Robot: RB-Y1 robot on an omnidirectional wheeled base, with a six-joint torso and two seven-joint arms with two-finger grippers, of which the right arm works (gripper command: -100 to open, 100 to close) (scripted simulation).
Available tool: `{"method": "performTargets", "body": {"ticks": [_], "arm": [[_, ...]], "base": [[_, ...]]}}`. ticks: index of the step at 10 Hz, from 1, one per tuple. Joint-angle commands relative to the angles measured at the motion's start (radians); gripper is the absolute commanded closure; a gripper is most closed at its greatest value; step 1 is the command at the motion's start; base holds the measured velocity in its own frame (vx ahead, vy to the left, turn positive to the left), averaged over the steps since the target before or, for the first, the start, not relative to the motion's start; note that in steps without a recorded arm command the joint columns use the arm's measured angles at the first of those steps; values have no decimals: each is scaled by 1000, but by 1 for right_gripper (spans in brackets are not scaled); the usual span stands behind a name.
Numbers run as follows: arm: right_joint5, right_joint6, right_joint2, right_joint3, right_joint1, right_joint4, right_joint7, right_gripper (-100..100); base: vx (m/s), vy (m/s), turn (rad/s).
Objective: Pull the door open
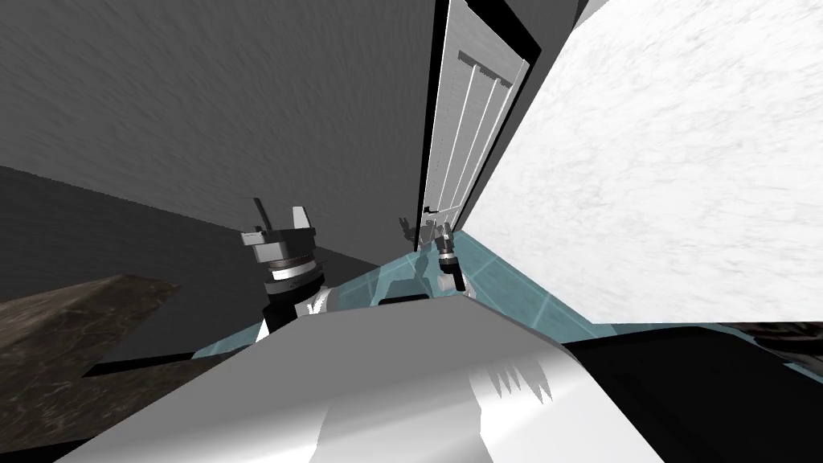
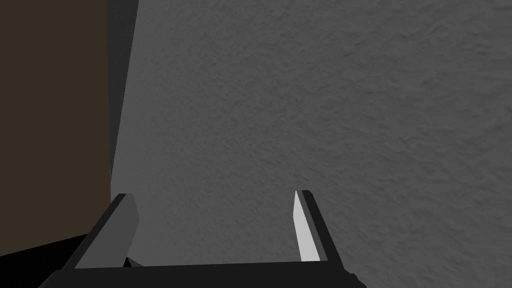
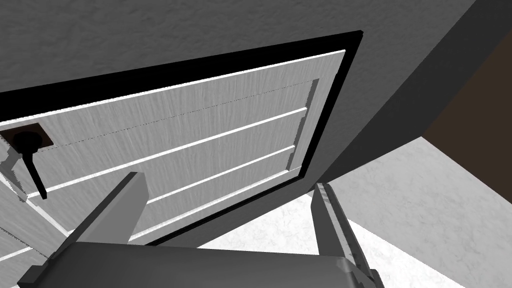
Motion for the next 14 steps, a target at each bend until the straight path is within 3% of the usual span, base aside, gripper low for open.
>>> {"method": "performTargets", "body": {"ticks": [1,14], "arm": [[-13,-13,-7,6,-11,43,-3,-100],[-133,-88,-67,49,-119,397,-30,-100]], "base": [[68,-62,123],[68,-98,122]]}}
